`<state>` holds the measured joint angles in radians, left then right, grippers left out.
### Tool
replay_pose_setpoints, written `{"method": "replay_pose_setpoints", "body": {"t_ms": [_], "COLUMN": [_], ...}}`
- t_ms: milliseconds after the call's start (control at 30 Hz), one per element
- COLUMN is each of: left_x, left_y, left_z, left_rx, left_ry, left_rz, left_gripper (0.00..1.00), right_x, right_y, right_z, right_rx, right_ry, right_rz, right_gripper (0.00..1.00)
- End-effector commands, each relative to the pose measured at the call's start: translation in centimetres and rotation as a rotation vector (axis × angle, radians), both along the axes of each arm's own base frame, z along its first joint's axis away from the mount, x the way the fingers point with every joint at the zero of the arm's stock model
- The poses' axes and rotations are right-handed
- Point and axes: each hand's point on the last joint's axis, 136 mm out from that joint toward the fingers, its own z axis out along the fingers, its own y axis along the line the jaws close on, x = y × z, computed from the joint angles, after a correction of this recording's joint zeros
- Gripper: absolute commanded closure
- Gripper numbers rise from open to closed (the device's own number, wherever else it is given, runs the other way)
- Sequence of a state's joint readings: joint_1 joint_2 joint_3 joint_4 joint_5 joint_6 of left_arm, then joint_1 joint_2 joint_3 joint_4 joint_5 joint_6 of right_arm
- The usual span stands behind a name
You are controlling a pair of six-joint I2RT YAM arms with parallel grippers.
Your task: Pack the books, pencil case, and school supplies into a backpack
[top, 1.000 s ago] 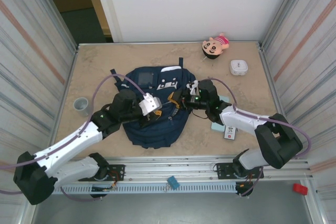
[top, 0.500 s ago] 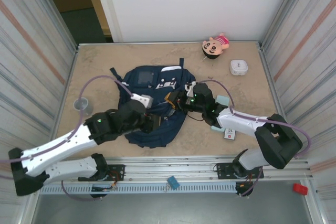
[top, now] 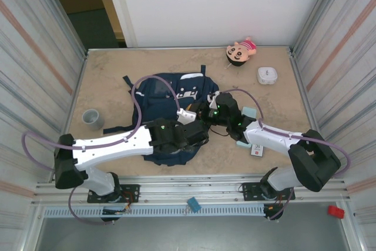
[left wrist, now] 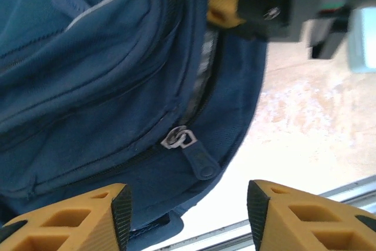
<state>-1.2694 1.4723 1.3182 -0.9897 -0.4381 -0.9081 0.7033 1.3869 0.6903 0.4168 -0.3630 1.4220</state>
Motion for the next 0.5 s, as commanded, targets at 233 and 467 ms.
{"method": "replay_pose_setpoints", "body": {"t_ms": [233,467], "left_x": [1.3,1.9], "left_y": [0.4,0.6], "left_z": [0.3,-0.2], "left_rx": [-0.025,-0.014], "left_ry": [-0.066,-0.101], "left_rz": [0.147,0.185], "left_gripper": [0.44,0.49], "right_x": [1.5,1.2], "right_y": [1.5,2.6], "right_z": [7.4,7.6], "right_rx": [0.112,0.119], "right_ry": [-0.187,-0.191], "right_rz": [-0.002,0.027], "right_gripper": [1.00,1.00]}}
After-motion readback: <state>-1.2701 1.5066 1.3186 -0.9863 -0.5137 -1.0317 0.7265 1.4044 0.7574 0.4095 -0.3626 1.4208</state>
